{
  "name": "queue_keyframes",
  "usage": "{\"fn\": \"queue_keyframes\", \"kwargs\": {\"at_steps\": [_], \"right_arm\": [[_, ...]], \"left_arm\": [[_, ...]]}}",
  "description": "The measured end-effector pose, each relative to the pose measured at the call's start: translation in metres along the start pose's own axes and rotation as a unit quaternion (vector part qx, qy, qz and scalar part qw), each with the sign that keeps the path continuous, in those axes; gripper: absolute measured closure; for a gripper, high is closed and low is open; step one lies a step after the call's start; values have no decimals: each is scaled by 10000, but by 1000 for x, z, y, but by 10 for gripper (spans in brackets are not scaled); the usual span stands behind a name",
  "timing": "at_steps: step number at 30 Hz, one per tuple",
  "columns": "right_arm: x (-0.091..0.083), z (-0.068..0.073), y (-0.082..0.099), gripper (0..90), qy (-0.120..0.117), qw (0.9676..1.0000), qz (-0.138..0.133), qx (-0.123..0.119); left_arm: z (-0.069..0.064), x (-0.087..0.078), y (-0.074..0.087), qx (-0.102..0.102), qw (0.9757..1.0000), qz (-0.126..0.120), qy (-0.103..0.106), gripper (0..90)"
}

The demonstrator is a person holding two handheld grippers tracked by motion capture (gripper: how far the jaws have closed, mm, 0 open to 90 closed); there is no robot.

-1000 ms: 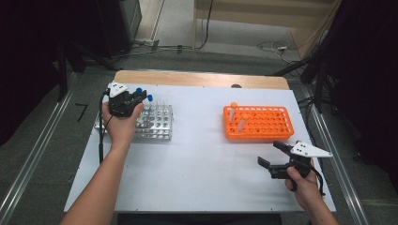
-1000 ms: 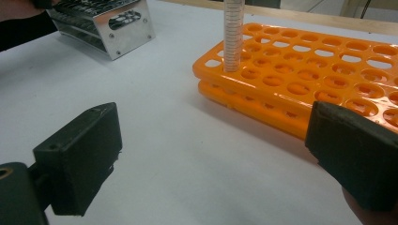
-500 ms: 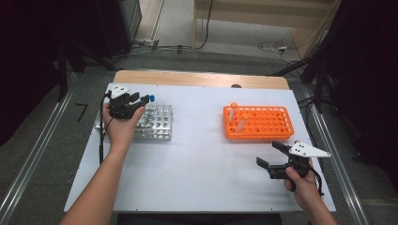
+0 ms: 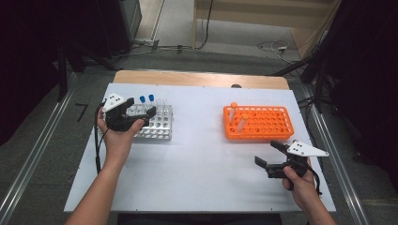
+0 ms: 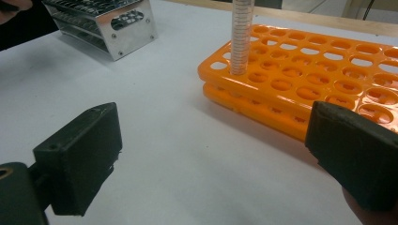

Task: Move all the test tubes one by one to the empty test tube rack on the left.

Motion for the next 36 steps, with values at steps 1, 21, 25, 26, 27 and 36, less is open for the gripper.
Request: {"fn": "queue_keyframes", "kwargs": {"at_steps": [1, 21, 25, 26, 27, 36], "right_arm": [[1, 1, 0, 27, 2, 10000, -7, 4], [39, 2, -32, 28, 124, 9998, -158, 54], [54, 0, -37, 28, 157, 9998, -146, 59], [58, 0, -38, 28, 186, 9997, -123, 34], [62, -1, -38, 28, 183, 9998, -96, -19], [91, -14, -30, 152, 464, 9985, 2, 294]], "left_arm": [[-5, -3, 1, -16, 9999, -16, 105, 16], [-76, -21, 17, -32, 9930, -182, 1162, 0], [-80, -20, 22, -34, 9927, -114, 1198, 0], [-80, -19, 23, -39, 9927, -92, 1203, 0], [-81, -19, 24, -50, 9926, -90, 1214, 0], [-87, -17, 30, -38, 9913, 4, 1319, 0]]}}
Point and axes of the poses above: each handheld gripper's, and its own axes: x roughly forward along the jaws, y roughly out of its underside, z roughly to its left, the point moved 7 cm from there along x, roughly forward along the jaws, and after that the axes turned 13 degrees about -z, right-handed, at the moved point
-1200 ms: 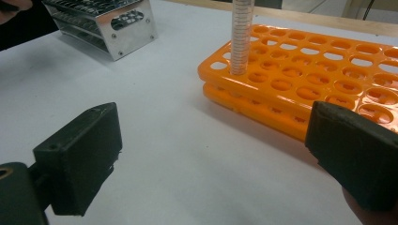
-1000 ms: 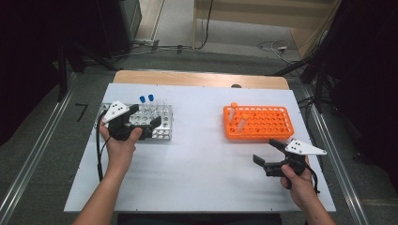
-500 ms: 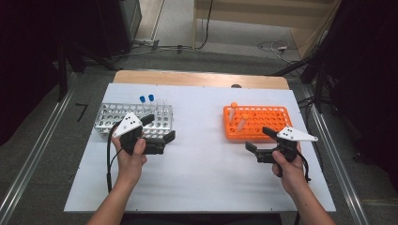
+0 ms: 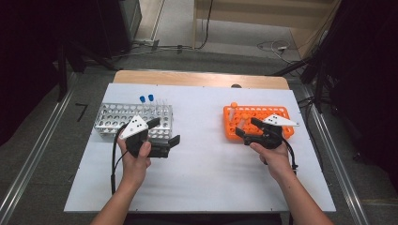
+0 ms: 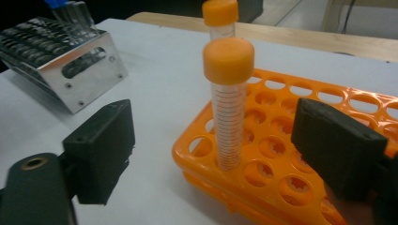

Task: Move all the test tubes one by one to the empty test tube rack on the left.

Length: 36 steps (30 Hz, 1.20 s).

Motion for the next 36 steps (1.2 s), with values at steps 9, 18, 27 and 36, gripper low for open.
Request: {"fn": "queue_keyframes", "kwargs": {"at_steps": [9, 18, 27, 36], "right_arm": [[17, -4, 15, 469, 202, 9998, 85, -31], [22, -6, 24, 676, 306, 9992, 163, -189], [19, -4, 23, 723, 309, 9989, 64, -343], [6, 1, 4, 724, 288, 9989, -249, -279]], "left_arm": [[-5, 4, 8, 24, 9999, 122, 75, 0], [-5, 5, 11, 18, 9998, 179, 63, 0], [-9, 7, 13, 38, 9997, 205, 105, 0], [-13, 7, 12, 71, 9996, 203, 168, 0]]}}
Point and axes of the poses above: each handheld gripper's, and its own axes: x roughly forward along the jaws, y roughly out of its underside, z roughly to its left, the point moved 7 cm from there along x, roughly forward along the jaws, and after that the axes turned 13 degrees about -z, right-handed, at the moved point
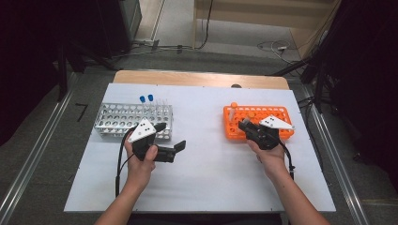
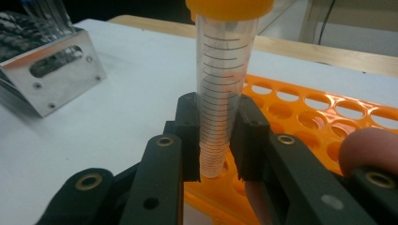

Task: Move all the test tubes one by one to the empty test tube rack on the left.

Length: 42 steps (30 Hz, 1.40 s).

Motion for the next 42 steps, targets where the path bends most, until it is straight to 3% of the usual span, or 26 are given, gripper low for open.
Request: {"fn": "queue_keyframes", "kwargs": {"at_steps": [9, 21, 30, 33, 42], "right_arm": [[-5, 34, -6, 724, -519, 9986, 60, -123], [-2, 88, 0, 723, -1258, 9915, 253, -211], [-3, 121, 7, 723, -1636, 9852, 404, -311], [-3, 129, 9, 724, -1716, 9836, 462, -311], [-3, 144, 14, 723, -1896, 9795, 593, -322]], "left_arm": [[-8, 1, -2, 47, 9999, 1, 123, 0], [-24, 6, -1, 92, 9989, 42, 459, 40], [-37, 11, 2, 66, 9969, 121, 776, 191], [-41, 13, 2, 12, 9961, 135, 877, 194], [-54, 19, 6, 78, 9938, 255, 1081, 397]]}}
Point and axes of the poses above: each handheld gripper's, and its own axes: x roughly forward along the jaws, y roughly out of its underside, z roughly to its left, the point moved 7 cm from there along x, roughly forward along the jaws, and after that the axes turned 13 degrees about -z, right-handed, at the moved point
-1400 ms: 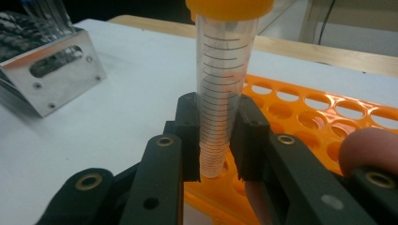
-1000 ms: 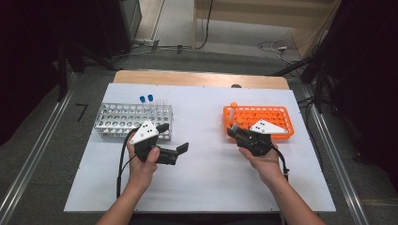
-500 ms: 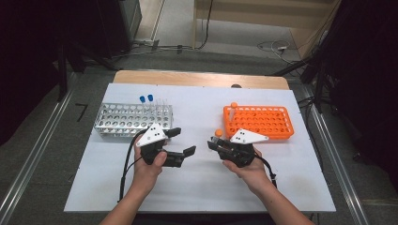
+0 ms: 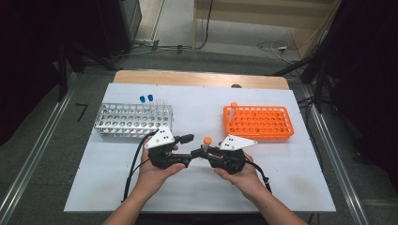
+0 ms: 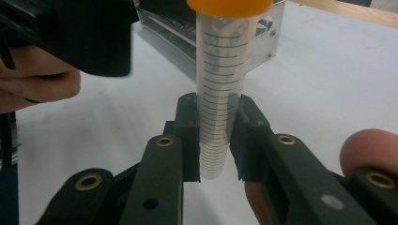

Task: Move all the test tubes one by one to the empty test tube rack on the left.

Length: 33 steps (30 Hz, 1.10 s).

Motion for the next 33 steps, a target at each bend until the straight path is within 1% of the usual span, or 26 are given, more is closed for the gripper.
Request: {"fn": "queue_keyframes", "kwargs": {"at_steps": [3, 5, 7, 8, 10, 12, 16, 20, 24, 26, 31, 33], "right_arm": [[2, 6, 0, 723, -66, 10000, 14, 5], [3, 10, 0, 724, -121, 9999, 29, -34], [4, 14, 0, 723, -157, 9999, 38, -59], [5, 15, 0, 723, -188, 9998, 51, -63], [5, 17, 1, 723, -200, 9997, 77, -139], [6, 18, 1, 723, -218, 9996, 91, -136], [6, 20, 2, 723, -271, 9995, 119, -123], [7, 21, 3, 723, -306, 9994, 159, -89], [7, 20, 3, 722, -303, 9994, 149, -64], [6, 19, 2, 722, -302, 9994, 148, -56], [6, 19, 2, 717, -302, 9994, 133, -44], [6, 20, 2, 676, -363, 9992, 135, -35]], "left_arm": [[-4, 3, 1, 37, 9999, 49, 86, 456], [-6, 4, 2, 53, 9998, 91, 149, 494], [-7, 5, 2, 104, 9997, 98, 181, 541], [-7, 5, 1, 94, 9997, 90, 209, 565], [-8, 5, 1, 119, 9995, 112, 255, 615], [-9, 5, 2, 125, 9994, 132, 300, 649], [-10, 7, 4, 204, 9992, 184, 293, 686], [-9, 6, 4, 330, 9989, 237, 224, 709], [-8, 6, 5, 374, 9989, 256, 128, 732], [-7, 6, 4, 361, 9990, 244, 126, 742], [-8, 6, 4, 427, 9988, 234, 101, 743], [-6, 5, 2, 437, 9988, 197, 58, 743]]}}
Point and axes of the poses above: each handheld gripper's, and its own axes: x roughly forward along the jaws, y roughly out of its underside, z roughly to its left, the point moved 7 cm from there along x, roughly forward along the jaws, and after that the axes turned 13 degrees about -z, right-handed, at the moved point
